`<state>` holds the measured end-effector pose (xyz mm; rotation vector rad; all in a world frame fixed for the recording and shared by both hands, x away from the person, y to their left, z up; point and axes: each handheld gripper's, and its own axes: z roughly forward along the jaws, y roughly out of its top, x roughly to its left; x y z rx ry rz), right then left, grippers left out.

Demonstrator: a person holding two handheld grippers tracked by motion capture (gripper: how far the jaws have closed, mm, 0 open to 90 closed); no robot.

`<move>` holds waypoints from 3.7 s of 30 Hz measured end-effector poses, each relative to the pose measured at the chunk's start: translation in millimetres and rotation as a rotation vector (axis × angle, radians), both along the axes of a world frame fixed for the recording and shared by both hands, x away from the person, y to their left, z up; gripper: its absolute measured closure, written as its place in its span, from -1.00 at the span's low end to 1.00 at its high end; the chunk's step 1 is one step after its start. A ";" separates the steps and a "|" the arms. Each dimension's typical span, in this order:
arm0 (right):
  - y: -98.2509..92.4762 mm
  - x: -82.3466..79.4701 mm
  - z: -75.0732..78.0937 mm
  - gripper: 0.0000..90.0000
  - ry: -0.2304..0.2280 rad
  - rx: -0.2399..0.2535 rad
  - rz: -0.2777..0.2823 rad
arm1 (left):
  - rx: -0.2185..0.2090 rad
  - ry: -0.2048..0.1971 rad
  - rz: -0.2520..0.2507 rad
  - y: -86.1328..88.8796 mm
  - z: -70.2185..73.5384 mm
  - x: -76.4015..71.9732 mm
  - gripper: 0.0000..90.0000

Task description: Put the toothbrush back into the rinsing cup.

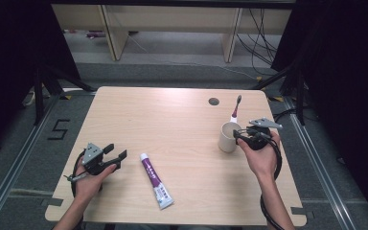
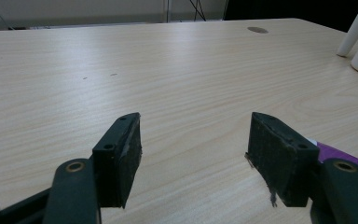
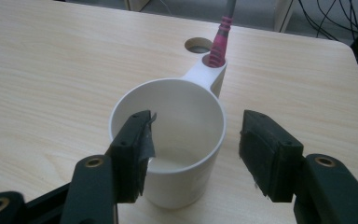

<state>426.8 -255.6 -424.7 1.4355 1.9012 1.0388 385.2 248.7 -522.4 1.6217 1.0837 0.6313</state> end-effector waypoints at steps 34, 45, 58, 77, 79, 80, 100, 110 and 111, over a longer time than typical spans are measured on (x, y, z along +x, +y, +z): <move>32.7 -38.9 -57.0 -0.01 0.071 -0.027 0.221 | 0.024 -0.022 -0.100 -18.7 13.7 -1.5 -0.27; 40.8 -43.6 -69.0 -0.01 0.095 -0.009 0.239 | 0.096 -0.017 -0.228 -39.5 28.7 -0.5 -0.27; 42.5 -44.8 -70.0 -0.01 0.100 0.008 0.230 | 0.194 0.300 -0.223 -70.8 55.6 5.7 -0.26; 42.6 -43.1 -71.9 -0.01 0.105 0.010 0.253 | 0.507 0.218 -0.569 -88.7 59.5 8.8 -0.28; 43.6 -44.4 -71.7 -0.01 0.121 0.023 0.237 | 0.563 0.191 -0.641 -90.3 61.7 9.8 -0.28; 43.5 -44.1 -72.3 -0.01 0.119 0.024 0.240 | 0.574 0.183 -0.663 -90.7 61.9 10.6 -0.28; 44.0 -42.3 -75.9 -0.01 0.123 0.040 0.255 | 0.805 0.144 -0.989 -106.7 58.8 29.2 -0.23; 43.5 -43.0 -75.1 -0.01 0.129 0.021 0.242 | 0.881 0.162 -1.079 -112.4 57.5 33.3 -0.25; 43.5 -43.1 -75.1 0.00 0.130 0.021 0.243 | 0.884 0.164 -1.085 -112.9 57.3 33.9 -0.24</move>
